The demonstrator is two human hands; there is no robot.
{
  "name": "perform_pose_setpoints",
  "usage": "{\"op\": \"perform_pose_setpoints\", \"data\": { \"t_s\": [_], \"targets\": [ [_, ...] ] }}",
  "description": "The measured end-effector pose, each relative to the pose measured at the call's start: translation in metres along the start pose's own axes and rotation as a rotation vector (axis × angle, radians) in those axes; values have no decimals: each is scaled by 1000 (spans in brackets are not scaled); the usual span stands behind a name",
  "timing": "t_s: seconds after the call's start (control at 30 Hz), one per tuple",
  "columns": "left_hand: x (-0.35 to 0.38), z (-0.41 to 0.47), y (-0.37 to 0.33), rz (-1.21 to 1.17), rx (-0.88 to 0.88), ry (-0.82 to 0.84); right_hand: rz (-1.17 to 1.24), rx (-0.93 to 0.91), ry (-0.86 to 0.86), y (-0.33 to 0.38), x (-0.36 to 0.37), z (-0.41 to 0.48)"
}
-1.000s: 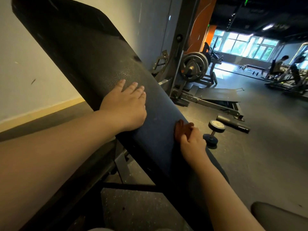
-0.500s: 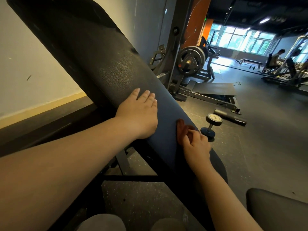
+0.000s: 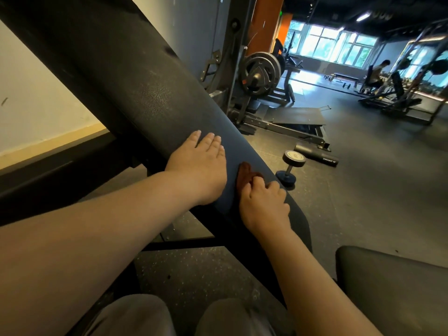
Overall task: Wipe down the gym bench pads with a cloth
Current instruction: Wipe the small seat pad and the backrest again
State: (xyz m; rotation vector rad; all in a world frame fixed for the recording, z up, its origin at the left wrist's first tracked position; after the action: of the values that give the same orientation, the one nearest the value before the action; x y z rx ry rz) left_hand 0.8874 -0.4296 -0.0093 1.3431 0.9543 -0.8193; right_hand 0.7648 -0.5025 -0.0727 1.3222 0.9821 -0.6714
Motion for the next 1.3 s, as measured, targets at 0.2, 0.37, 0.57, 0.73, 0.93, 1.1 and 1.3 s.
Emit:
{"op": "perform_pose_setpoints", "data": {
  "t_s": [0.2, 0.37, 0.57, 0.73, 0.93, 1.1, 1.3],
  "targets": [
    [4, 1, -10, 25, 8, -23, 85, -195, -62, -8, 5, -11],
    [7, 2, -16, 17, -1, -23, 386, 28, 30, -61, 15, 8],
    [12, 9, -42, 2, 86, -57, 466, -306, 112, -19, 17, -8],
    [16, 6, -42, 30, 54, -49, 293, -35, 9, -96, 22, 27],
    [20, 4, -79, 4, 68, 11, 351, -126, 166, -37, 25, 7],
    [17, 0, -79, 30, 66, 12, 314, -160, 122, -84, 26, 13],
    [22, 6, -92, 17, 16, 68, 247, 56, 235, -98, 27, 12]
  ]
}}
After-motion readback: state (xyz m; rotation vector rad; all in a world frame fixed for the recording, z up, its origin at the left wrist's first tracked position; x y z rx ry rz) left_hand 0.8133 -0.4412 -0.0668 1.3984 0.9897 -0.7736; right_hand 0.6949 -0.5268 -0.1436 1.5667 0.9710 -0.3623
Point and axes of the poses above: each hand's wrist, its own z-axis towards the middle knuckle, its own x-axis out of the palm, y = z × x, the point moved 6 cm from there along z, towards the middle knuckle, and after that the axes turned 13 degrees about x, right-handed, at the moved point
